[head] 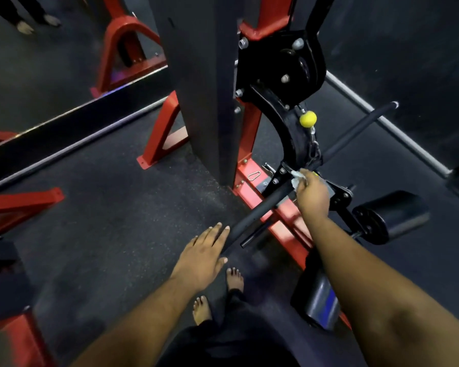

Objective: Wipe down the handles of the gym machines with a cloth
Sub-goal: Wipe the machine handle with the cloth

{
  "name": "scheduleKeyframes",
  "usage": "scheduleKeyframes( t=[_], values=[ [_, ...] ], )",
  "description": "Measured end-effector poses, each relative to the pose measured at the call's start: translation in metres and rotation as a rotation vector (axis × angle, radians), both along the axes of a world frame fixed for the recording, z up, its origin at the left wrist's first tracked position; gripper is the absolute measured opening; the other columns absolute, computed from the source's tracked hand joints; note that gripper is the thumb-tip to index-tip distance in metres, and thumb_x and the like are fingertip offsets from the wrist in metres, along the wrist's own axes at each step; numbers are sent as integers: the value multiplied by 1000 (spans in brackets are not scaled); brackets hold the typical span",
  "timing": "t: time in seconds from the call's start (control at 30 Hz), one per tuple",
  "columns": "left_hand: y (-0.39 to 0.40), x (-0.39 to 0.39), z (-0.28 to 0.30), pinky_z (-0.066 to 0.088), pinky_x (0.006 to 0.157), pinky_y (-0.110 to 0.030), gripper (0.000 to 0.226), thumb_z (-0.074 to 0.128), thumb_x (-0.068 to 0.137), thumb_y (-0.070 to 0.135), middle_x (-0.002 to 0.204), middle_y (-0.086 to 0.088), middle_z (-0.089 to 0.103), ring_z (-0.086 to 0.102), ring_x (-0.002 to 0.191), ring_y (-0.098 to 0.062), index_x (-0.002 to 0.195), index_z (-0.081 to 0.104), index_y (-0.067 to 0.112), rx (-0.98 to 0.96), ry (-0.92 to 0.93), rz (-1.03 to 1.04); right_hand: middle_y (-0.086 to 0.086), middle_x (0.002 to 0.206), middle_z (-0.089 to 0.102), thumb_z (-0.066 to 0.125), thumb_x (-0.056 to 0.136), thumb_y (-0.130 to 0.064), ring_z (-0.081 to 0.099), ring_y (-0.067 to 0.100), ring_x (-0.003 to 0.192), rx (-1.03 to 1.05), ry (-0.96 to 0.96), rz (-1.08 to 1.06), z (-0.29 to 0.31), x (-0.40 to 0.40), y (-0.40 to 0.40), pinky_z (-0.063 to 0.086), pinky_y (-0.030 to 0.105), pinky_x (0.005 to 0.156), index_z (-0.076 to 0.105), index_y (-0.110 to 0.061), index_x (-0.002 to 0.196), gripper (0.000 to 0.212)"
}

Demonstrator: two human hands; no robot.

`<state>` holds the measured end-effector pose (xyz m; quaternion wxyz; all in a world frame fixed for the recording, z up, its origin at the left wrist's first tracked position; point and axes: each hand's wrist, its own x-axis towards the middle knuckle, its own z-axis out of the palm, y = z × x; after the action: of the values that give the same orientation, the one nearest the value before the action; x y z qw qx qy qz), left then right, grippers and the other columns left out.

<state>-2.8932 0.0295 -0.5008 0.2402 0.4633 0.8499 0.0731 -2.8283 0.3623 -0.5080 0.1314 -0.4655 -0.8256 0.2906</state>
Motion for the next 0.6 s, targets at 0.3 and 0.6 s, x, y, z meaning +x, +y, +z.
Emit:
scheduleKeyframes(
  t=[0.3, 0.6],
  values=[
    [20, -14, -14, 49, 106, -42, 77, 45, 108, 33, 170, 6, 13, 43, 141, -22, 164, -8, 31, -140, -142, -51, 20, 156, 43, 42, 101, 4, 27, 39, 151, -12, -36, 57, -67, -16, -27, 16, 37, 127, 58, -2, 140, 42],
    [18, -12, -16, 57, 93, -45, 75, 44, 108, 35, 168, 9, 11, 51, 132, -21, 161, -8, 32, -143, -121, -70, 8, 154, 48, 47, 95, 11, 32, 24, 150, -127, 73, 396, -46, 17, -89, 21, 28, 124, 62, -8, 139, 50]
  ],
)
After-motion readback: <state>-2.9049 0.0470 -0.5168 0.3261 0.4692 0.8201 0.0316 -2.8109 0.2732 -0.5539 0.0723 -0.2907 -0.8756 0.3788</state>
